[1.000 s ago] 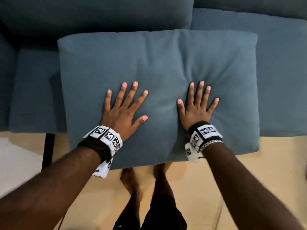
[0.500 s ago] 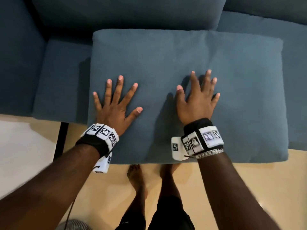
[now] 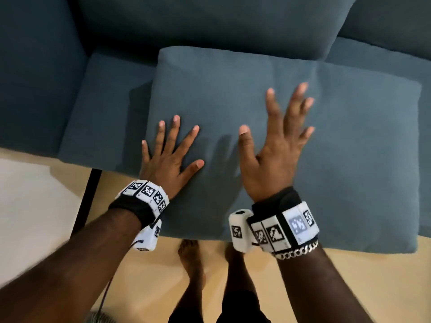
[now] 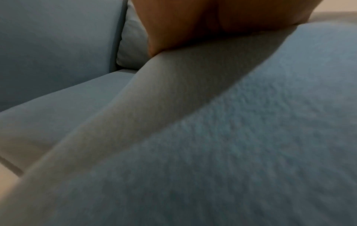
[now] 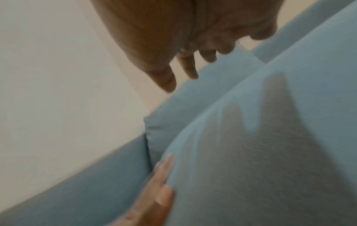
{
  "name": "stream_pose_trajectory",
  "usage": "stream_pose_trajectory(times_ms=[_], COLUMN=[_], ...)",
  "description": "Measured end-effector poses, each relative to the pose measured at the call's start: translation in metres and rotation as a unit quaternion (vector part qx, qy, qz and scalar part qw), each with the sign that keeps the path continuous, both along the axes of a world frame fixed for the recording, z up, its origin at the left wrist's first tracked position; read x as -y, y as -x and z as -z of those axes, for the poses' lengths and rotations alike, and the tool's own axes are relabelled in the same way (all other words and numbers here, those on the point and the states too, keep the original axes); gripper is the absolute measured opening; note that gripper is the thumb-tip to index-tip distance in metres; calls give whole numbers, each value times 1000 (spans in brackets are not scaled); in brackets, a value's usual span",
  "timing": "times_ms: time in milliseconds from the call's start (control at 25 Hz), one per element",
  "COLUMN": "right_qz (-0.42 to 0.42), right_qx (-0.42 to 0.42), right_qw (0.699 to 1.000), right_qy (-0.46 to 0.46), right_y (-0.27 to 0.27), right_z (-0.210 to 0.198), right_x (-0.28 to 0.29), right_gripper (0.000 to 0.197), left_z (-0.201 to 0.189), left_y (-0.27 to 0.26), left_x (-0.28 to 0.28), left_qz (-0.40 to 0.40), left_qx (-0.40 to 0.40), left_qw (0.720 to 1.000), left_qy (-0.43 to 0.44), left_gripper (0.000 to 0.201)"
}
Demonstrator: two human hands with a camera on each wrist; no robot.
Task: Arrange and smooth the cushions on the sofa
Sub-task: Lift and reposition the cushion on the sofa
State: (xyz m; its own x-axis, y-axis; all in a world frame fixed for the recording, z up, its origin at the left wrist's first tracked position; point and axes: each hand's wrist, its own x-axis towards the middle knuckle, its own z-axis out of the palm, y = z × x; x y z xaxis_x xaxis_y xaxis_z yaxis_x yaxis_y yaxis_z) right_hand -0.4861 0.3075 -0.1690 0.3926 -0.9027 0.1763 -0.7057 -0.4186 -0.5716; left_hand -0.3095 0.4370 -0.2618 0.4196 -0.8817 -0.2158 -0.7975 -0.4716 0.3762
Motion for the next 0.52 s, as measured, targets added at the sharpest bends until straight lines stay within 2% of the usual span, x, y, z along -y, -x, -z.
stream_pose_trajectory(times_ms=[40, 80, 160, 200, 240, 280, 320, 400, 440, 480, 520], right_qz=[20, 14, -38, -41, -38, -45, -60, -76, -83, -102, -136], right_qx=[18, -30, -202, -248, -259, -221, -147, 9, 58, 27, -73], right_qw=[998, 997, 979, 966, 961, 968, 982, 996, 995, 993, 985], right_qy=[48, 67, -9, -60, -92, -105, -98, -36, 6, 50, 73], right_y=[-4, -11, -26, -30, -38, -47, -58, -73, -77, -82, -86], right_z=[-2, 7, 43, 59, 63, 56, 38, 2, -6, -1, 14], right_x=[-5, -6, -14, -14, -12, -13, -17, -30, -36, -41, -47], right_gripper=[67, 68, 68, 68, 69, 69, 68, 64, 64, 64, 66], left_z=[0, 1, 6, 9, 13, 17, 21, 31, 40, 53, 63], left_y=[1, 2, 3, 3, -1, -5, -8, -12, -13, -16, -20], left_x=[-1, -1, -9, -16, -22, -28, -37, -50, -58, -70, -83], left_qz=[3, 8, 12, 2, -19, -48, -83, -147, -191, -250, -321], left_qx=[4, 10, 5, -8, -29, -61, -99, -190, -238, -284, -333], left_qw=[1000, 1000, 1000, 1000, 999, 997, 991, 966, 948, 924, 887], left_qy=[5, 7, -1, -6, -2, 10, 34, 92, 93, 61, 3], left_gripper=[77, 78, 78, 78, 79, 81, 84, 88, 86, 84, 91])
